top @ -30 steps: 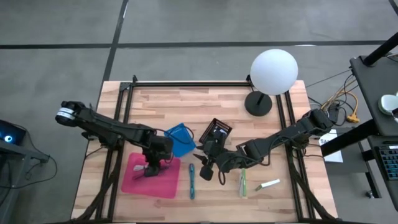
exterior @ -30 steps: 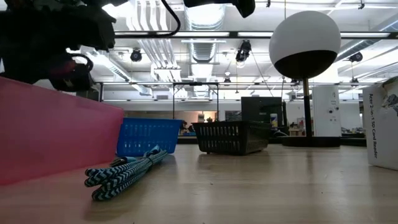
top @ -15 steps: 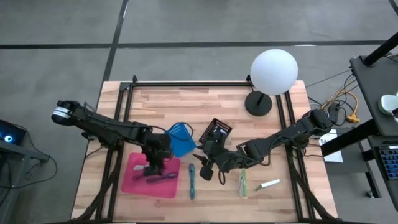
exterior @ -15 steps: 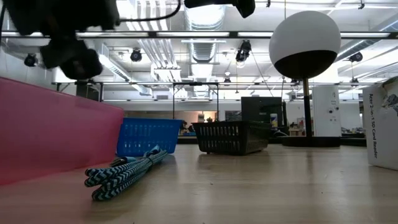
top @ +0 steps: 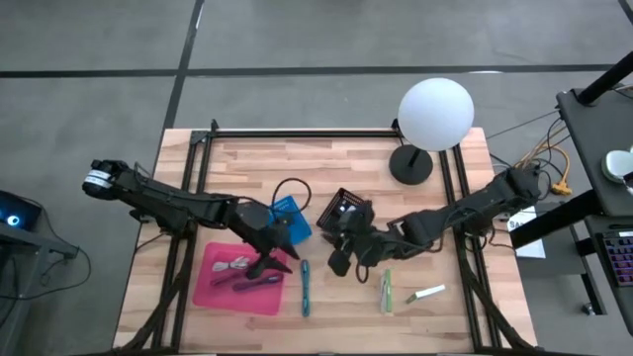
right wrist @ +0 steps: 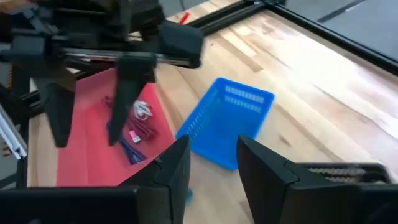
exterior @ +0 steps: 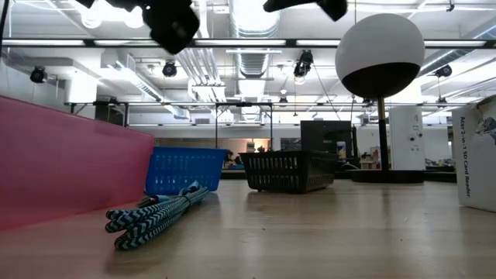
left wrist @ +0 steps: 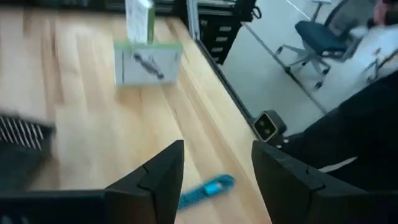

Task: Pick and place items into bin
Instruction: Put the blue and black charger cable into the pink bin

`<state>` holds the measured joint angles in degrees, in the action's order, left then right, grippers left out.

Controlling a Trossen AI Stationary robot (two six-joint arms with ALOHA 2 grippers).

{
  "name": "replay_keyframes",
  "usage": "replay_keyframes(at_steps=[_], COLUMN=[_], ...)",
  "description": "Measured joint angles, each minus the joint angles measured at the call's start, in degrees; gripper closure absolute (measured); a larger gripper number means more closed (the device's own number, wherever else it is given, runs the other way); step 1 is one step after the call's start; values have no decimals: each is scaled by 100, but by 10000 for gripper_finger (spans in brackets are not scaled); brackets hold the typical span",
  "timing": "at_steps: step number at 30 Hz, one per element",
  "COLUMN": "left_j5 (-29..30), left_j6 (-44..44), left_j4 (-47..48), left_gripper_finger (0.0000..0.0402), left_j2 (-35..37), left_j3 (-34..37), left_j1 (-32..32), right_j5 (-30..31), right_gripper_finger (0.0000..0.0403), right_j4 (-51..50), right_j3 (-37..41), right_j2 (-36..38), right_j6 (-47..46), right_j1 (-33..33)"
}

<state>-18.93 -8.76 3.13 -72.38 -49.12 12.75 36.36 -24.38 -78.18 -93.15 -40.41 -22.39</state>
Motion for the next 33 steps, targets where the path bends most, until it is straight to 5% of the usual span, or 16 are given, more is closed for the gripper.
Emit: replay_keyframes(at_steps=[9, 20, 33], left_j5=[93, 49, 184], left_j6=[1380, 3132, 3909], left_j4=[176, 1961, 1990], left_gripper_finger=[229, 229, 229], left_j2=[-719, -2126, -3254], left_j3=[-364, -1584, -1952], left_j1=[11, 71, 300], right_j5=[636, 1175, 1185], right_gripper_finger=[307, 323, 328], right_j4=[-192, -249, -243], right_j3=[-1, -1, 3], right_j2=[656, 833, 833], right_j6=[-78, 72, 354], right_j1=[-219, -315, -310])
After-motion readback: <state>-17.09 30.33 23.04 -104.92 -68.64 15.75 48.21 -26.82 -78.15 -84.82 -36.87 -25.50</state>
